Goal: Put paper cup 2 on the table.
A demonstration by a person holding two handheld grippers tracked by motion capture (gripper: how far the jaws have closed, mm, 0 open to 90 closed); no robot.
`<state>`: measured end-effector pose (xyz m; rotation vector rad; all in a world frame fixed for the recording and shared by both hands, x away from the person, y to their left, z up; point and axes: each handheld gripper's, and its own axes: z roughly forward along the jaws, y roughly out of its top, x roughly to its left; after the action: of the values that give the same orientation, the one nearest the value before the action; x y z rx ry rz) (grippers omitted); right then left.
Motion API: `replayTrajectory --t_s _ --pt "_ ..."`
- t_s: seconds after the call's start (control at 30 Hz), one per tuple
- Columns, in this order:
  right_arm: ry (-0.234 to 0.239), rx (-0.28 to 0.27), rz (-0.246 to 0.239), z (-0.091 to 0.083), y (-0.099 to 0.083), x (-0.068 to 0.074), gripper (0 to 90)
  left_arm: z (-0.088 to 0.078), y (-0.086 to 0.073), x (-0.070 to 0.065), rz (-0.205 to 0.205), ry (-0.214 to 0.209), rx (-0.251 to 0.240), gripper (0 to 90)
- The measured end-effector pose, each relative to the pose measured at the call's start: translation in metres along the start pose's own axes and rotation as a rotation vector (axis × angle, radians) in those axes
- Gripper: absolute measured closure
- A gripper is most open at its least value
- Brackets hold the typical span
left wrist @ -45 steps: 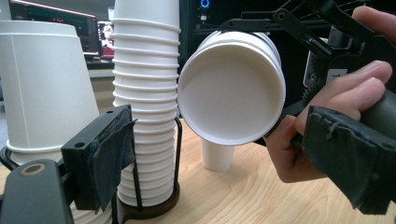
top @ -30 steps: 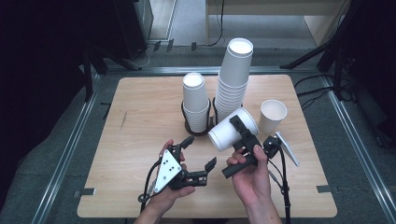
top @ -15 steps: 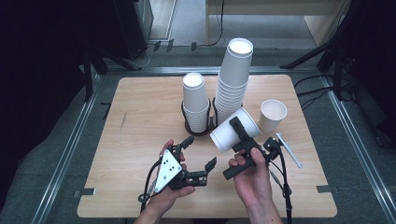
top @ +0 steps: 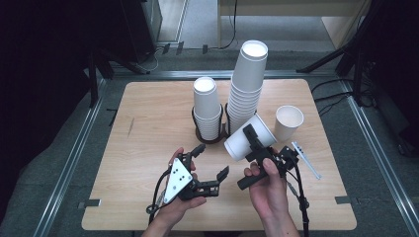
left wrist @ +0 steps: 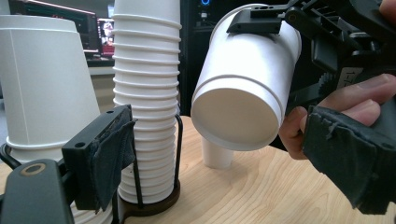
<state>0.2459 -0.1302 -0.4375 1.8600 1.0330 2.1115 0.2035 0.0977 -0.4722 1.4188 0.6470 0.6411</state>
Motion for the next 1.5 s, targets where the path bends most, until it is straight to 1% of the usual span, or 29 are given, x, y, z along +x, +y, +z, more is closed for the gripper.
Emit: replayTrajectory --t_s 0.03,0.17,0.4,0.7,1.03,1.13,1.33,1.4,1.5 --pt "-0.003 -0.004 -0.019 0.0 -0.0003 0.0 12.5 0.0001 -0.0001 -0.0001 0.0 0.0 0.0 9.7" --pt "-0.011 -0.01 -0.043 0.0004 -0.001 -0.0011 12.5 0.0 0.0001 -0.0003 0.001 0.0 0.0 9.7" --pt "-0.021 -0.023 -0.108 0.0002 -0.0029 -0.0017 12.5 -0.0002 0.0003 0.0001 0.003 0.002 0.001 9.7" --pt "-0.029 -0.036 -0.174 -0.0002 -0.0045 -0.0012 12.5 -0.0002 0.0004 -0.0002 0.003 0.004 -0.001 9.8" --pt "-0.051 -0.063 -0.298 -0.0005 -0.0063 -0.0007 12.5 0.0001 0.0003 -0.0008 0.003 0.004 0.0 9.9" --pt "-0.055 -0.076 -0.35 -0.0002 -0.0062 -0.0002 12.5 0.0001 0.0003 -0.0007 0.001 0.004 -0.001 9.9" --pt "-0.071 -0.094 -0.438 -0.0005 -0.0074 0.002 12.5 0.0003 0.0001 -0.0007 0.002 0.004 0.001 9.8" --pt "-0.075 -0.096 -0.454 -0.0007 -0.0081 0.002 12.6 0.0004 0.0 -0.0008 0.002 0.003 0.001 9.9" --pt "-0.08 -0.104 -0.494 -0.0005 -0.01 0.0023 12.5 0.0002 0.0002 -0.0008 0.001 0.005 0.0 9.9"
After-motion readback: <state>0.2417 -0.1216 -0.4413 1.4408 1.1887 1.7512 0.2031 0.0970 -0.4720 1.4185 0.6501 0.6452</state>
